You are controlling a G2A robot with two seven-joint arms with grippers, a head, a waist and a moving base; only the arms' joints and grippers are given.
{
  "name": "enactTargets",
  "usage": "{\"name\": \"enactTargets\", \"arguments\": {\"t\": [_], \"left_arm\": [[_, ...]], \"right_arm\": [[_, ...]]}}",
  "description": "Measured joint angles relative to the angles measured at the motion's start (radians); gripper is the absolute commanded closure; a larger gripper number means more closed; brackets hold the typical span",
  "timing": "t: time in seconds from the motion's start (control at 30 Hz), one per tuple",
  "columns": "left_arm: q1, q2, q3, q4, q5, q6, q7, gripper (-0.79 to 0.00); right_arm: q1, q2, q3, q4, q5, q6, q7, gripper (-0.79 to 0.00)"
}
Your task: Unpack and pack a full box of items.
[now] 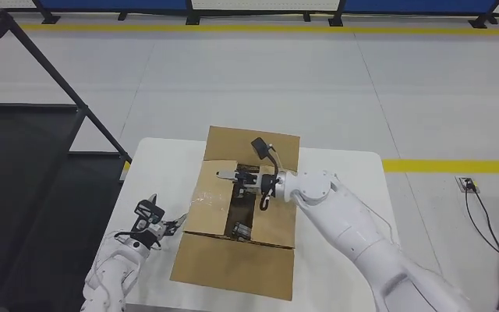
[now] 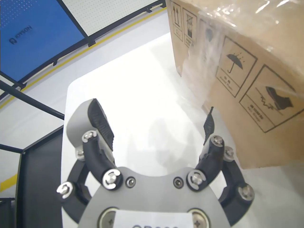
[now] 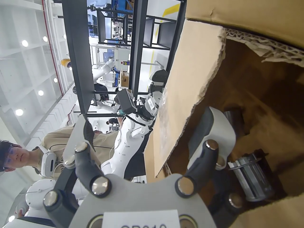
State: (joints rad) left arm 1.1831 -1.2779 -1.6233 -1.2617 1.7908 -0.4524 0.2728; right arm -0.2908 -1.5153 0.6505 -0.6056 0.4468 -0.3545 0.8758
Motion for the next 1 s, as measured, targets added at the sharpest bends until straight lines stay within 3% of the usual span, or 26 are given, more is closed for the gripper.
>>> {"name": "enactTargets", "arguments": {"t": [0.43, 1.0], "left_arm": [[-0.104, -0.008, 0.104, 0.136, -0.025, 0.061, 0.032, -0.785], [-0.115, -0.011, 0.093, 0.138, -0.211, 0.171, 0.042, -0.785]], "right_arm": [[0.028, -0.050, 0.005, 0.093, 0.008, -0.049, 0.034, -0.785], [0.046, -0.076, 0.039, 0.160, -0.001, -0.062, 0.068, -0.785]]}}
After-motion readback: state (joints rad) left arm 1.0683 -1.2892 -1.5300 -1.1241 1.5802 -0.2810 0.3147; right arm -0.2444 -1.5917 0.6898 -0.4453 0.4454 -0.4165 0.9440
